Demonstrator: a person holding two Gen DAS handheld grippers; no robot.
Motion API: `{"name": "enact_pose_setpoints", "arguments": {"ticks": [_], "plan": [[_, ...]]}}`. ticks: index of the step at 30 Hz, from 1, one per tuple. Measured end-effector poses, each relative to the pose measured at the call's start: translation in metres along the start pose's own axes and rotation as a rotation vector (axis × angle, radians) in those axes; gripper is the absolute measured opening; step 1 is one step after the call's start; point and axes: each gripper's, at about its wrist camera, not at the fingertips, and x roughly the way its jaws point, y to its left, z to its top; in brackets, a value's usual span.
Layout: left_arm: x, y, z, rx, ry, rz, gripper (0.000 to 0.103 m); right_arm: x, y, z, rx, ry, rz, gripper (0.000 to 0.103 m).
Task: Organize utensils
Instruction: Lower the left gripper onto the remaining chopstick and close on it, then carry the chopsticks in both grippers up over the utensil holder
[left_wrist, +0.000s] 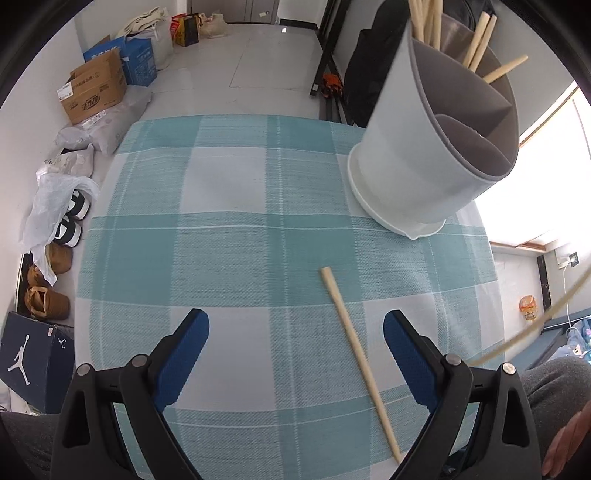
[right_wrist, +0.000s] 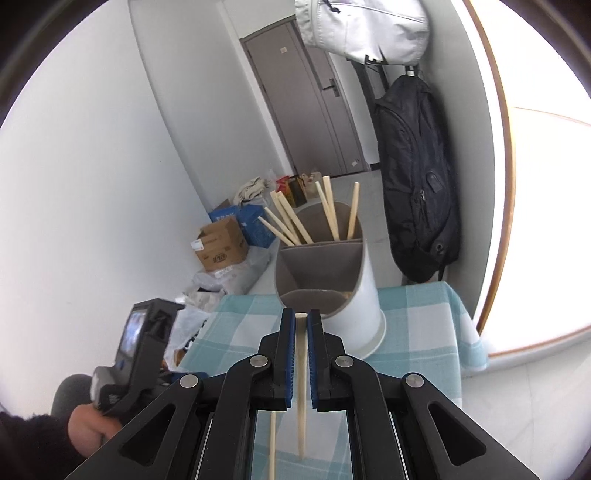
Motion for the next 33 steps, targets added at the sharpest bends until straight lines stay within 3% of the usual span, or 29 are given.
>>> {"name": "enact_pose_setpoints", "arguments": {"ticks": [3, 5, 10, 11, 16, 22, 26, 30, 33], "plan": [[0.012, -0.008, 0.005, 0.015, 0.051, 0.050, 0.086, -0.001, -0.010, -0.006, 0.023, -0.006, 0.013, 0.006], [0.020, -0.013, 0.007, 0.022, 0.087, 0.062, 0.068, -0.005, -0.015, -0.007, 0.038, -0.016, 0.017, 0.006], [0.037, -0.017, 0.009, 0.034, 0.167, 0.118, 0.059, -0.016, -0.023, -0.007, 0.054, -0.046, 0.024, 0.006], [0.035, -0.018, 0.010, 0.033, 0.154, 0.125, 0.052, -0.017, -0.024, -0.007, 0.056, -0.052, 0.025, 0.006], [0.036, -0.018, 0.010, 0.003, 0.148, 0.162, 0.048, -0.021, -0.029, -0.005, 0.081, -0.068, 0.046, 0.006], [0.035, -0.016, 0.014, -0.058, 0.123, 0.159, 0.006, -0.027, -0.037, -0.006, 0.123, -0.066, 0.055, 0.006], [0.037, -0.018, 0.016, -0.078, 0.095, 0.143, 0.003, -0.029, -0.038, -0.006, 0.121, -0.072, 0.052, 0.006], [0.033, -0.014, 0.016, -0.110, 0.065, 0.065, 0.002, -0.028, -0.039, -0.006, 0.131, -0.070, 0.043, 0.006], [0.016, -0.008, 0.015, -0.122, -0.023, 0.034, 0.002, -0.026, -0.040, -0.006, 0.131, -0.067, 0.035, 0.006]]}}
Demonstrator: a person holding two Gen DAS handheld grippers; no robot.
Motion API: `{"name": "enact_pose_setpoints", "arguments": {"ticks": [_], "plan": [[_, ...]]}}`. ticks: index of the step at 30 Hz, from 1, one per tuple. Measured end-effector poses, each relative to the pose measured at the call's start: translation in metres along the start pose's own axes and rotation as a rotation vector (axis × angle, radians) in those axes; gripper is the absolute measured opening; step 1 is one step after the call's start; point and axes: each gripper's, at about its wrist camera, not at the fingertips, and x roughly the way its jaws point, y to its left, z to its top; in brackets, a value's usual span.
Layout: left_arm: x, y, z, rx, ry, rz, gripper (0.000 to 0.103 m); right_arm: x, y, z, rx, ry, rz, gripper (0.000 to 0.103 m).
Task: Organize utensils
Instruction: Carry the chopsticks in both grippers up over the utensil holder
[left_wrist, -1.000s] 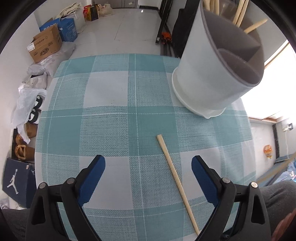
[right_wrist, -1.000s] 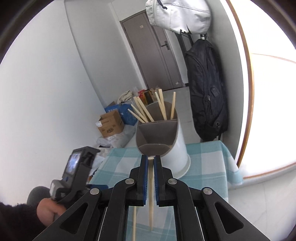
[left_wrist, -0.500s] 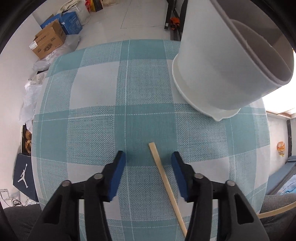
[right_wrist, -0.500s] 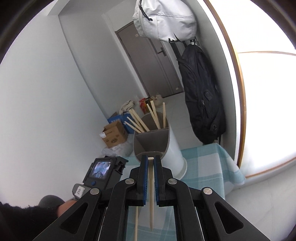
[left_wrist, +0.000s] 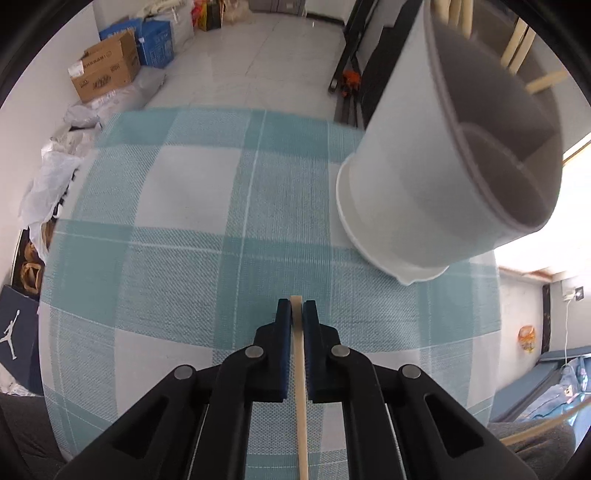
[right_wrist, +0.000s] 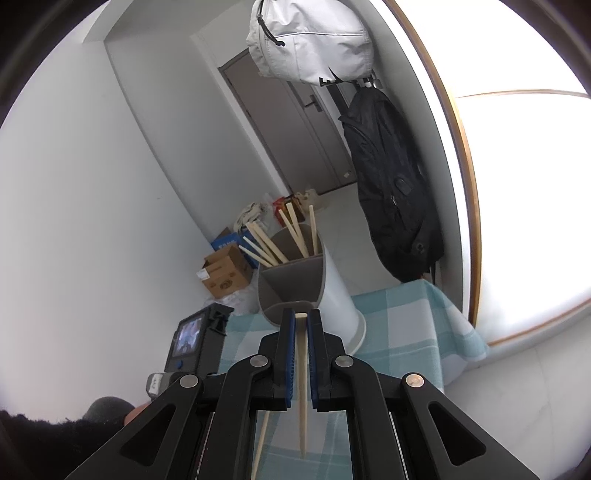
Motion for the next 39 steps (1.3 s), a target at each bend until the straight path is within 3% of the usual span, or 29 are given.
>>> {"name": "enact_pose_setpoints", "arguments": {"ticks": [10, 16, 33, 39], "plan": [[-0.083, 0.002, -0.022, 0.033, -0.309, -0.103, 0.002, 0.011, 0.007, -0.004, -0.027, 0.017, -0.018, 0.006], [-0.096, -0.014, -0.021, 0.103, -0.425, -0.134, 0.002, 0.016, 0.015, -0.009, -0.052, 0.019, -0.025, 0.006], [-0.137, -0.009, -0.030, 0.191, -0.534, -0.200, 0.002, 0.028, 0.059, -0.001, -0.167, 0.000, -0.028, 0.006], [-0.149, -0.011, -0.022, 0.211, -0.537, -0.225, 0.002, 0.024, 0.069, 0.014, -0.164, -0.028, -0.030, 0.006]]}}
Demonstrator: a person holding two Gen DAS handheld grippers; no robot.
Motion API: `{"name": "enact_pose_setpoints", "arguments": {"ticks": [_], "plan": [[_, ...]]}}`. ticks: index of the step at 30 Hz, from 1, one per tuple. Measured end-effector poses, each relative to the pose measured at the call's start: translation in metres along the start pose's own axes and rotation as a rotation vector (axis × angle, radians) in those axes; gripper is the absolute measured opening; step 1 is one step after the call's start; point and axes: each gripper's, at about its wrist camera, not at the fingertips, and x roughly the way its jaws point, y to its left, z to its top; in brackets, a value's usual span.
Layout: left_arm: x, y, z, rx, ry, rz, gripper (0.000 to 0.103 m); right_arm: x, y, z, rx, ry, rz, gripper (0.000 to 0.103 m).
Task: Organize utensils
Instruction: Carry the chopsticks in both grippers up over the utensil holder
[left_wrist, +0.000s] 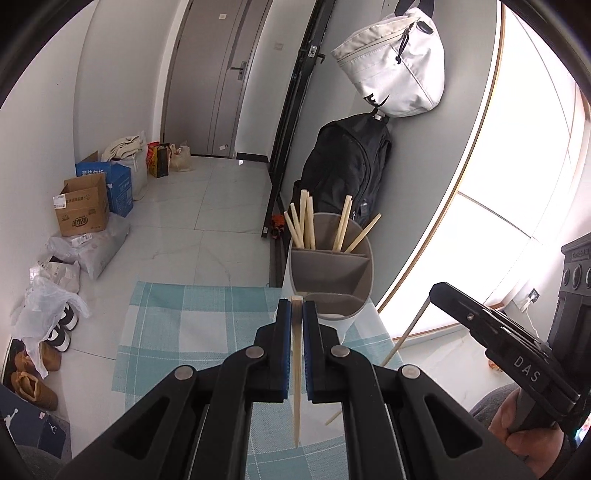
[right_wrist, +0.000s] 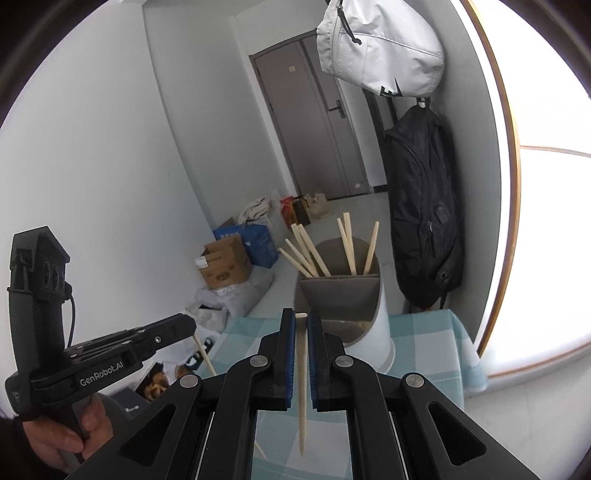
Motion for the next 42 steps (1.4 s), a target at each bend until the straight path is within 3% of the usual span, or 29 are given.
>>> {"name": "enact_pose_setpoints", "arguments": {"ticks": [12, 26, 34, 42], "plan": [[-0.012, -0.014, 0.071, -0.020, -0.055, -0.059, 0.002, -0.016, 0.000, 0.079, -0.006, -0.085, 0.003, 0.006], [0.009, -0.022, 0.147, -0.039, -0.096, -0.073, 0.002, 0.003, -0.024, 0.161, -0.015, -0.163, -0.036, 0.006], [0.037, -0.020, 0.165, -0.028, -0.103, -0.060, 0.002, 0.027, -0.039, 0.177, -0.033, -0.176, -0.057, 0.006], [0.064, -0.020, 0.160, 0.001, -0.078, -0.042, 0.002, 0.056, -0.043, 0.166, -0.060, -0.132, -0.069, 0.006]]}}
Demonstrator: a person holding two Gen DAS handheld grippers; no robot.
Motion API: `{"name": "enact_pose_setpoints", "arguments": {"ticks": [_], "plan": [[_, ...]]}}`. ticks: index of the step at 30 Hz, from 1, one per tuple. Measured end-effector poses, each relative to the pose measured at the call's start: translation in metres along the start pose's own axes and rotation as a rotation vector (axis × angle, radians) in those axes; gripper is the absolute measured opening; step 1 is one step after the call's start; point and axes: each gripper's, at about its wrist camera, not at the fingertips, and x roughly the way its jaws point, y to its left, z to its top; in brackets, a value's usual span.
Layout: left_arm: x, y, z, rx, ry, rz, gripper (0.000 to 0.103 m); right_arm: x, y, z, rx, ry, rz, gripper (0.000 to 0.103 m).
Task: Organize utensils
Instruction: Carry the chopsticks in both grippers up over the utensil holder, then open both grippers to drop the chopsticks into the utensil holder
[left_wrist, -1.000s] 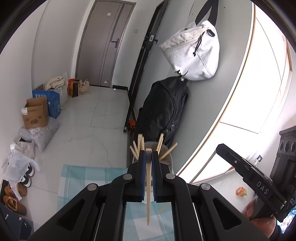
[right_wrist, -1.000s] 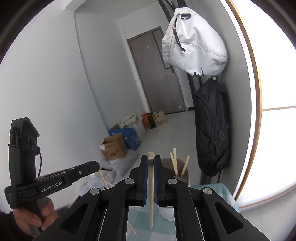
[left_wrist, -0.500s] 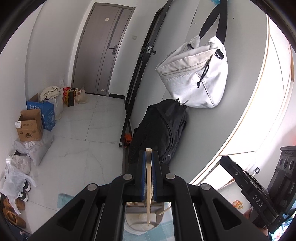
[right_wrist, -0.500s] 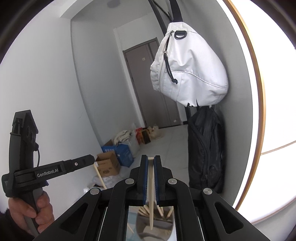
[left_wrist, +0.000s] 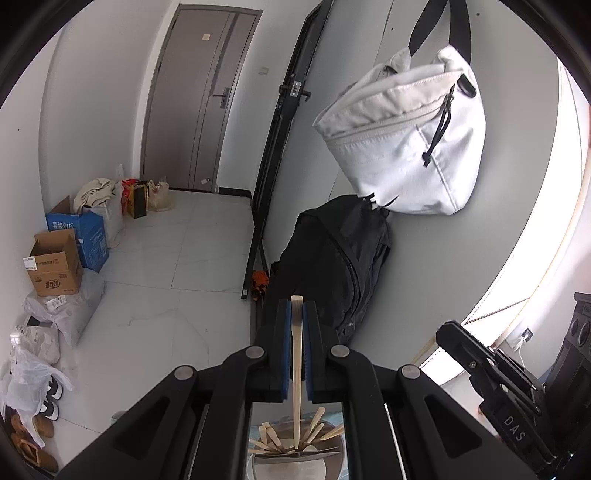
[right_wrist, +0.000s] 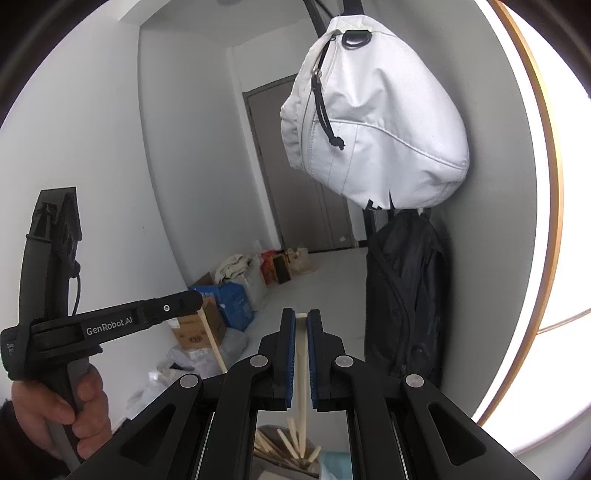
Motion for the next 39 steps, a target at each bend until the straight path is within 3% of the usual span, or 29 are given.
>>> {"name": "enact_pose_setpoints", "arguments": {"ticks": [9, 17, 21, 23, 32, 34, 39], "plan": [[0.017, 0.006, -0.015, 0.009, 0.017, 0.005, 0.002, 0.018, 0.000, -0.019, -0.017, 0.040, 0.013, 0.006], [0.023, 0.010, -0.032, 0.010, 0.046, -0.037, 0.002, 0.027, 0.001, -0.043, -0.030, 0.101, 0.035, 0.006], [0.026, 0.007, -0.041, 0.029, 0.099, -0.100, 0.002, 0.033, 0.003, -0.053, -0.030, 0.141, 0.051, 0.006], [0.027, 0.007, -0.045, 0.043, 0.112, -0.059, 0.002, 0.036, 0.004, -0.058, -0.031, 0.166, 0.069, 0.006], [0.032, 0.002, -0.061, 0.056, 0.229, -0.118, 0.002, 0.045, -0.002, -0.085, 0.024, 0.273, 0.093, 0.008], [0.029, 0.002, -0.065, 0.050, 0.244, -0.139, 0.002, 0.041, -0.006, -0.088, 0.055, 0.276, 0.099, 0.009], [0.013, 0.007, -0.064, 0.025, 0.241, -0.105, 0.005, 0.015, -0.011, -0.084, 0.087, 0.231, 0.104, 0.011]]}}
